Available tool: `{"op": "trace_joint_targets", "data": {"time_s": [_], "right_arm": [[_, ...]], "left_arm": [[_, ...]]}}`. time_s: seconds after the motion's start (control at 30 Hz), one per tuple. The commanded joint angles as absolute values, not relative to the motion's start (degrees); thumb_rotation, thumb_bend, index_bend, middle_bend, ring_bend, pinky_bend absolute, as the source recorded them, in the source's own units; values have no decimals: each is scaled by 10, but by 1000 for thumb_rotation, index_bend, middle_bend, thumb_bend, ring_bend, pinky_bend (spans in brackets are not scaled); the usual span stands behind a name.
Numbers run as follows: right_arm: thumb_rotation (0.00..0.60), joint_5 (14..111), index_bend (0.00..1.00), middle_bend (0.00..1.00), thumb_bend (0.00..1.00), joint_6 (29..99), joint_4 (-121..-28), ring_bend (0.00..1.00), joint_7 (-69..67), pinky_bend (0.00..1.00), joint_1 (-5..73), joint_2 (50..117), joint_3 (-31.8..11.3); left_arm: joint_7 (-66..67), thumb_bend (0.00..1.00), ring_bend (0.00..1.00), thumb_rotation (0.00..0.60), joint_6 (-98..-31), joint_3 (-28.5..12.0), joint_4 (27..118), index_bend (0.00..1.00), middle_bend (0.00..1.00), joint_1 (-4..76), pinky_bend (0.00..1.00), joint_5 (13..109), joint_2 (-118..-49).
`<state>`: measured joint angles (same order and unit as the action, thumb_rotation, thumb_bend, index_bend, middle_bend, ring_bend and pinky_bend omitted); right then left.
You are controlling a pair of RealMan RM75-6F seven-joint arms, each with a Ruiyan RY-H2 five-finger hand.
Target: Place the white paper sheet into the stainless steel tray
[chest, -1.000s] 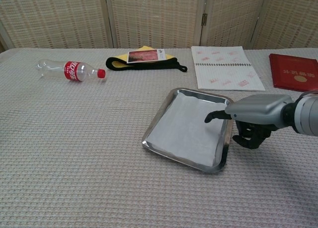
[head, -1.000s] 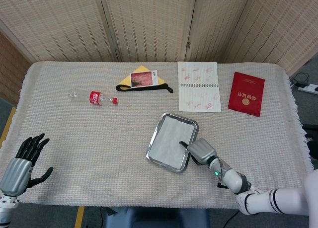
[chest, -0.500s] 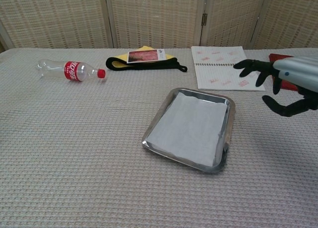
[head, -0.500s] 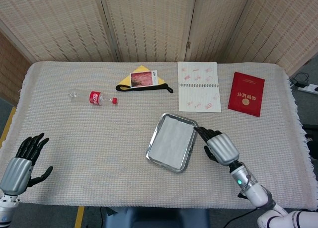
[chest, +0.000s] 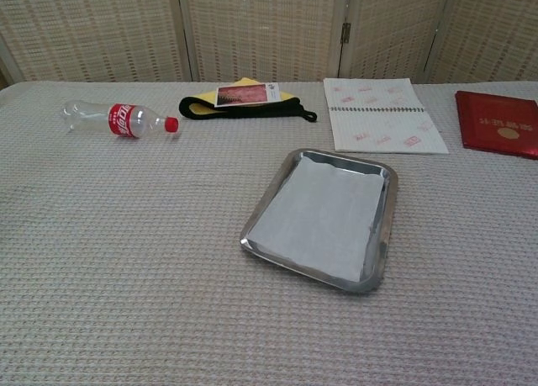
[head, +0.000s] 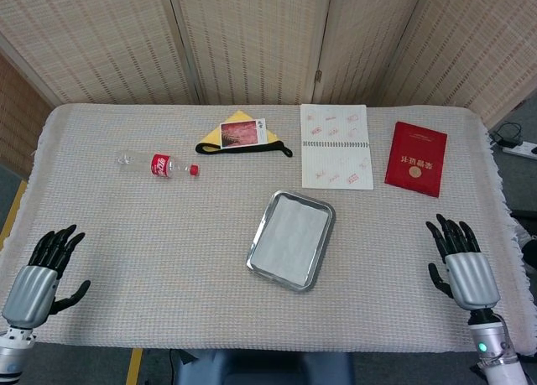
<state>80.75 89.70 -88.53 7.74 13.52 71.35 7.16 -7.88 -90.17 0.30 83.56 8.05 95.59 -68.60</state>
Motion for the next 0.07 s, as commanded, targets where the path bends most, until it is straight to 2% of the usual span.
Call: {"op": "trace_joint_targets", "data": {"time_s": [0.03, 0.07], "right_arm": [[600, 813, 0, 0, 515, 885, -890, 0, 73, 0, 130, 704, 65], [600, 816, 0, 0, 515, 882, -891, 0, 73, 0, 128, 703, 63]], "left_arm": [[-64, 380, 0, 600, -895, 3, 842, 4, 0, 80, 0, 951, -685], [-61, 380, 0, 600, -894, 3, 843, 2, 1, 80, 0, 949, -685]]}}
